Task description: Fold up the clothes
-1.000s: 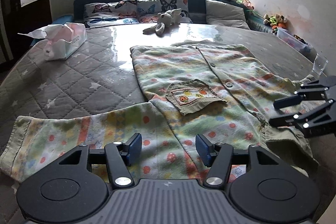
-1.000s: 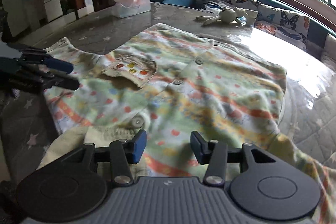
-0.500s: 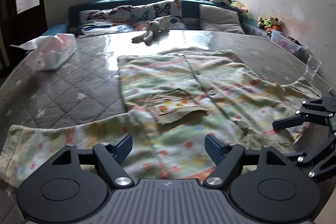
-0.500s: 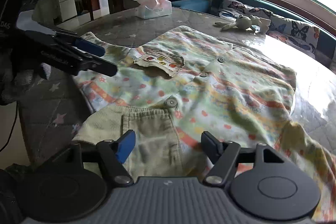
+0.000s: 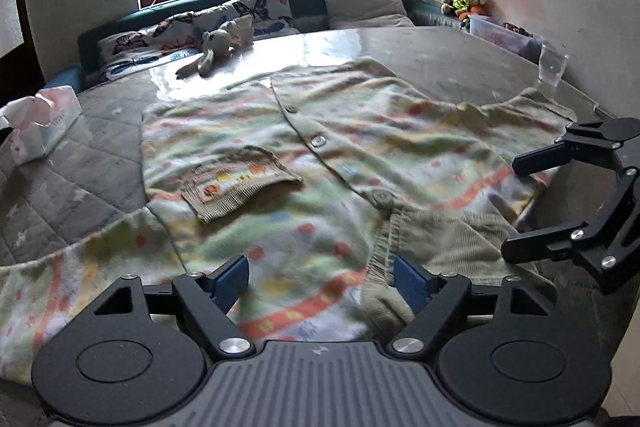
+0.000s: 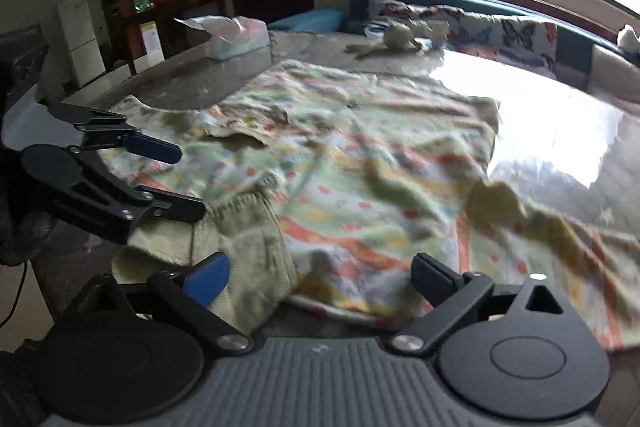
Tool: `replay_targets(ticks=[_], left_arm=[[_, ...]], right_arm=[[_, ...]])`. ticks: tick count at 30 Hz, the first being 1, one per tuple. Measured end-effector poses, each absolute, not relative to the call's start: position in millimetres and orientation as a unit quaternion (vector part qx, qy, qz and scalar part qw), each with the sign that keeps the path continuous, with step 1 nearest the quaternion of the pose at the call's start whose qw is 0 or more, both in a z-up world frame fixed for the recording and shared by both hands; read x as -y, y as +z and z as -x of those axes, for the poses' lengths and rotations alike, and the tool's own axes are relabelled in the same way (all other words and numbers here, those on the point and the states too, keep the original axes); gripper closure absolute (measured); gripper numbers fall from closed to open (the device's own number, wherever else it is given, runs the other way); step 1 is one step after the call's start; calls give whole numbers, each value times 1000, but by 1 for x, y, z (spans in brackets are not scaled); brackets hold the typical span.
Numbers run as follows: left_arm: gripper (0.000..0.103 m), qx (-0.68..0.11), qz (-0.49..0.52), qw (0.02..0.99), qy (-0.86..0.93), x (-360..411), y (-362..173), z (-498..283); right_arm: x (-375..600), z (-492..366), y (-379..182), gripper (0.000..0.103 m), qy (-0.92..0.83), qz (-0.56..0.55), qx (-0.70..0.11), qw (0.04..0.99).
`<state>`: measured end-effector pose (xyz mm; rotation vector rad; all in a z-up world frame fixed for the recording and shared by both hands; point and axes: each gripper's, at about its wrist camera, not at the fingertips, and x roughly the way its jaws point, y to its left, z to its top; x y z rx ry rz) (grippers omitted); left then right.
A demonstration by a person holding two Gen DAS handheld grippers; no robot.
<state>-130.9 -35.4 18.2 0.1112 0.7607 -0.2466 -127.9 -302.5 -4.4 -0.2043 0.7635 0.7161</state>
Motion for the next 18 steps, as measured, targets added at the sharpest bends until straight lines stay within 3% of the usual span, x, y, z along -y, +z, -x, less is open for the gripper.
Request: replay_targets(ticks=[18], left_arm=[[21,-345,-51,931,-108,42,44,104]], right_arm=[[355,121,3,0,277,28,-359,891]])
